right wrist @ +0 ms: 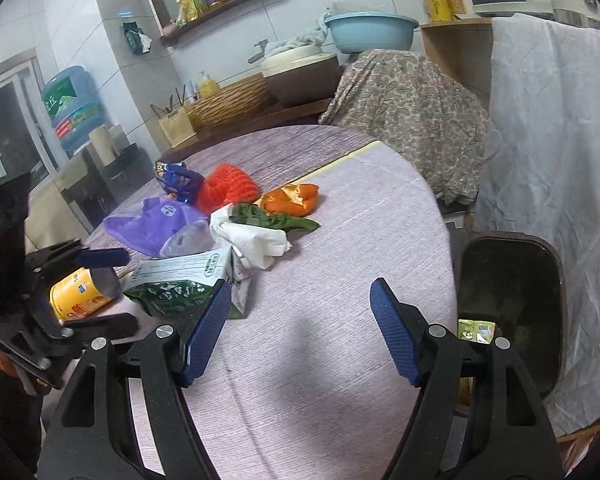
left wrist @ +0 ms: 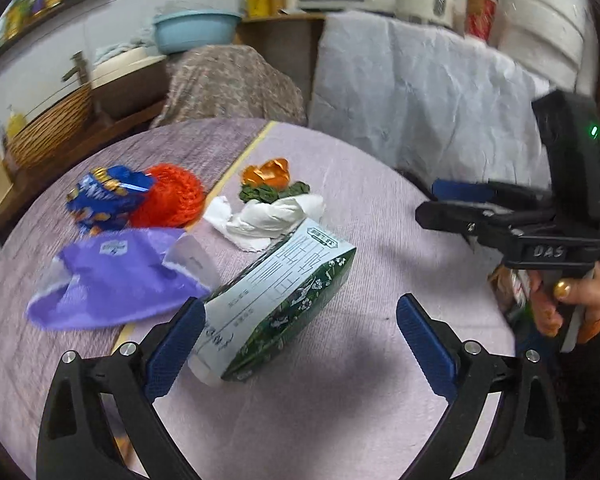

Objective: Collect trash
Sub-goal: 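Grasp the green-white milk carton with the left gripper while the right grasps tissues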

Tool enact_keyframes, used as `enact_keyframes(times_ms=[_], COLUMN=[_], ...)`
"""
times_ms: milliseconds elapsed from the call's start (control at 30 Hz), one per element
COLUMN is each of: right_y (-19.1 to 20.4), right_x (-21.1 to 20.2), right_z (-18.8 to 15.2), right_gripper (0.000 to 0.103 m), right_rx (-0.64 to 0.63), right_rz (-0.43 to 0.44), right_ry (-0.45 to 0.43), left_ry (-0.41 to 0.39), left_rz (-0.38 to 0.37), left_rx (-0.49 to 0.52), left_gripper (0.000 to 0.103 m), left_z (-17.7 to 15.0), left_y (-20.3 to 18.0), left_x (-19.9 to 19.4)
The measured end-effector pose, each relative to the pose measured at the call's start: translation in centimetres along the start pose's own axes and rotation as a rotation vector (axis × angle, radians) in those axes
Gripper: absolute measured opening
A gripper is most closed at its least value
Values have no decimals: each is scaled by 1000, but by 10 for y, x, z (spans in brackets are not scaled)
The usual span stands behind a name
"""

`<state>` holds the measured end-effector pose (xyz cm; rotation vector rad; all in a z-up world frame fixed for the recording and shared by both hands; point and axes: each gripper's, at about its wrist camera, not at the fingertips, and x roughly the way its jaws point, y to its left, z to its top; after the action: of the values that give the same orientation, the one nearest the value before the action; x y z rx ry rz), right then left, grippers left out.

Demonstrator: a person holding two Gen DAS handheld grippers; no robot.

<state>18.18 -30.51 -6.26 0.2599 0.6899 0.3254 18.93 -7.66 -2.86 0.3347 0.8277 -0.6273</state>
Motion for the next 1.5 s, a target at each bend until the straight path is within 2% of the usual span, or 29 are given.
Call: enact_keyframes(times_ms=[67,167,300,400,433,467,633,767,933,1033,1133,1167,1200,1233,1267,1367,1500], right_y=[0,-2,-3,0,1,2,3,15,30,36,45,48,51,54,55,58,61], right_x=[0,2,3,9,11,14,27,39,56,67,81,84,88,91,94,91,74], right_z=[-2,-3,-1,4,7,9,19,25,32,36,35,33,32,30,29,24,15], right_gripper=[72,72,72,72,72,72,72,72,72,64,62,58,51,32,17,10,8], right_rx=[-2,1,-4,-18,-21,-19,-1,-45,-123,-165,-213,-227,-247,-261,-268,-273,-270], right_rz=[-3,-10,-18,-22,-21,-13,54,67,39,25,21,11,-11,-30,-32,-2,29], right_ry=[8,19,23,29,30,31,52,62,89,101,127,132,138,146,156,164,154], left_ry=[56,109,149,164,171,174,154,137,124,122,112,109,107,103,100,90,70], left_rz=[0,72,107,150,146,139,140,94,56,42,32,27,23,18,15,8,-2], left_rx=[69,163,215,246,239,226,233,133,21,-40,-88,-102,-114,-126,-130,-143,-182], left_gripper=[93,92,88,81,73,70,65,59,58,58,58,58,58,58,58,58,57], left_z=[3,8,13,14,15,15,10,3,-17,-26,-33,-34,-36,-38,-40,-43,-45], left_y=[-3,-7,-9,-10,-10,-9,-16,-11,-7,-5,-2,-1,0,1,1,3,7], left_x=[13,30,41,48,50,51,43,28,10,2,-4,-5,-6,-8,-9,-11,-12])
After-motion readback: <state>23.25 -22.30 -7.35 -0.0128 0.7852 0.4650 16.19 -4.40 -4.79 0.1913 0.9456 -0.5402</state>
